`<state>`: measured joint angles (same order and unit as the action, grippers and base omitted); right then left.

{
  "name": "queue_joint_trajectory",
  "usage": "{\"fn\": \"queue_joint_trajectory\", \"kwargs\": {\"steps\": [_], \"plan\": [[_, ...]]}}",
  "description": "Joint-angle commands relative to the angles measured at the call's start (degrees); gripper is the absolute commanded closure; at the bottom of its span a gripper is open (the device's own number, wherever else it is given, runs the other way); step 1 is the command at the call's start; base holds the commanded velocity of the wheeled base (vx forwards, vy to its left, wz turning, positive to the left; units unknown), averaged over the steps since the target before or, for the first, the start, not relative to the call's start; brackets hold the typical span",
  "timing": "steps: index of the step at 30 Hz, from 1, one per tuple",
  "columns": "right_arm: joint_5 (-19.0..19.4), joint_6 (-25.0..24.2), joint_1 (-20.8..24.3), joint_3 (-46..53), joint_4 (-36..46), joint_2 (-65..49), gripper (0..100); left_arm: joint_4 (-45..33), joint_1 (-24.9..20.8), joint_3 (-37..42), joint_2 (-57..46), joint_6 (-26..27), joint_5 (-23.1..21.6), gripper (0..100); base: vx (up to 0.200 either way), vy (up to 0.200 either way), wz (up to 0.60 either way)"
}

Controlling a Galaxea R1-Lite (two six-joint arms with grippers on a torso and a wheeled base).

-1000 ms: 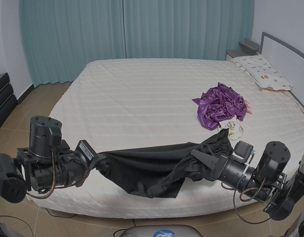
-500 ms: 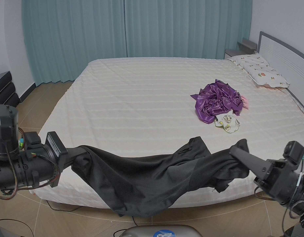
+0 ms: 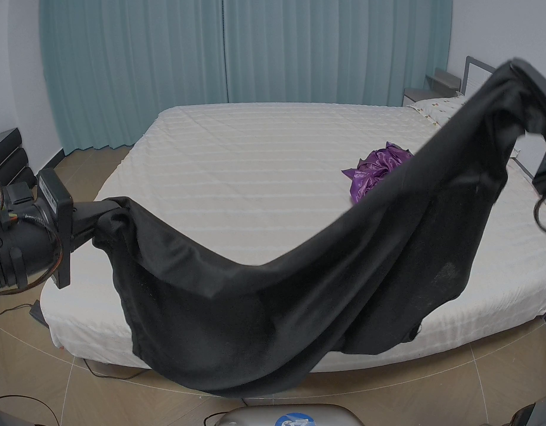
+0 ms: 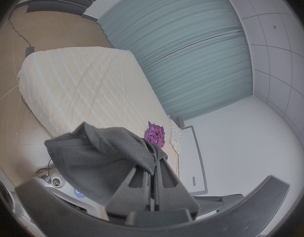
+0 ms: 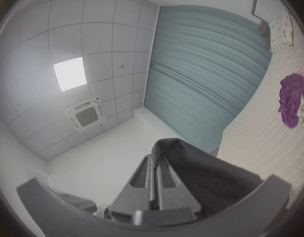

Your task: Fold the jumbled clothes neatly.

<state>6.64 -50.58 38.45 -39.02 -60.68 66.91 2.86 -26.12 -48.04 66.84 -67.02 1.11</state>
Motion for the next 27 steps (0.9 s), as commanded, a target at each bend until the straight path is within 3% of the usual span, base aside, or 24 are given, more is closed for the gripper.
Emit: {"fn": "queue_joint_trajectory", "kwargs": {"steps": [1,4,11,23,27], "plan": [[5.75,-4.88,-16.74,-17.32,8.65,21.5,100,-0.58,5.21,-6.1,14.9,-0.3,-0.23,100,0.0,0.0,0.0],[5.84,-3.21,-17.0,-17.67,7.86,26.95,100,-0.49,6.26,-7.5,18.24,-0.39,-0.23,100,0.0,0.0,0.0],[5.57,-0.84,-16.92,-17.76,-7.61,40.14,100,-1.28,8.55,-7.5,21.93,-2.06,-5.24,100,0.0,0.0,0.0],[5.57,-0.31,-16.92,-20.04,-8.49,44.53,100,-2.16,8.46,-9.96,23.77,-2.85,-5.68,100,0.0,0.0,0.0],[5.49,0.74,-17.0,-24.26,-8.05,44.18,100,-1.9,9.07,-15.33,29.93,-3.29,-5.33,100,0.1,0.0,0.0]]}}
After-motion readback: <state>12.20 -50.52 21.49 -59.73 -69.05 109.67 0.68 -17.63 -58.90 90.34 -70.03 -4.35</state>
